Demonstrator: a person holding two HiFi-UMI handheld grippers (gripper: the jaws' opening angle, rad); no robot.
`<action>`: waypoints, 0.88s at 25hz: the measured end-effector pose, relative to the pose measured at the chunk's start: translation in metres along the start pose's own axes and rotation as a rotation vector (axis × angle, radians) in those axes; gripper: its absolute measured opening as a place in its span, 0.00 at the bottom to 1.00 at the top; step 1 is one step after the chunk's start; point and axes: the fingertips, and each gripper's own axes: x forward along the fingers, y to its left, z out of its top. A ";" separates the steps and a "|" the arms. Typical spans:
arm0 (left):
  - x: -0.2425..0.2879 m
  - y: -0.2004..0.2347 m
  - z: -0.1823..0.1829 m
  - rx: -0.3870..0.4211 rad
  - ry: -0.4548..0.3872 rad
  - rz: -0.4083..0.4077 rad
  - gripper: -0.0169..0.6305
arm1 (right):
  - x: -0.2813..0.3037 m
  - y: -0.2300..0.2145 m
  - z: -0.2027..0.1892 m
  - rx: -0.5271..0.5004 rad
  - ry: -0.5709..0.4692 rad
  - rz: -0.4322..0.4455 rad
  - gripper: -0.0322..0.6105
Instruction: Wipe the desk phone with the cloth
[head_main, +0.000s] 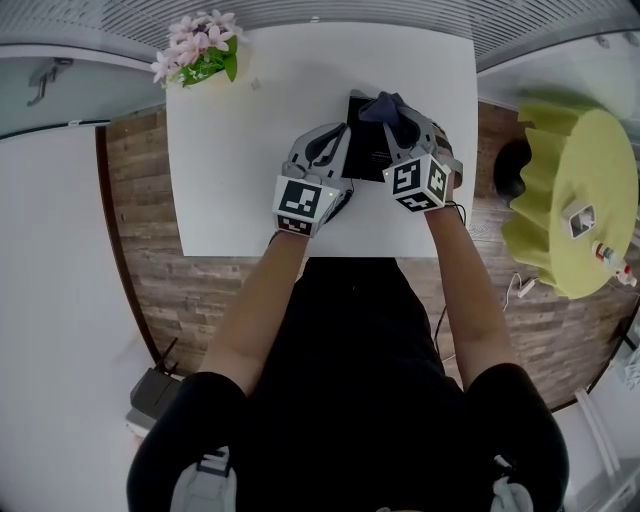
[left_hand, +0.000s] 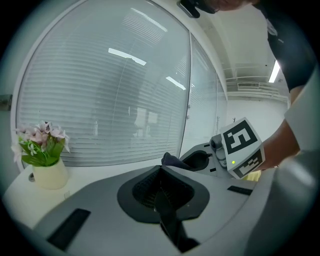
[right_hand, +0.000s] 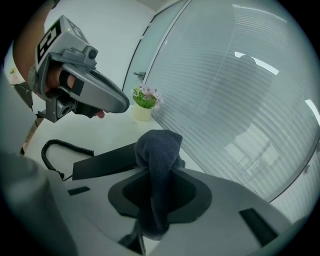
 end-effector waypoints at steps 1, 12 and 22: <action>-0.001 0.000 -0.002 -0.003 0.002 -0.001 0.04 | -0.001 0.003 -0.001 -0.010 0.003 0.002 0.19; -0.007 -0.013 -0.022 -0.004 0.019 -0.015 0.04 | -0.009 0.035 -0.014 -0.008 0.040 0.066 0.19; -0.015 -0.025 -0.035 -0.013 0.031 -0.018 0.04 | -0.022 0.070 -0.031 -0.016 0.073 0.126 0.19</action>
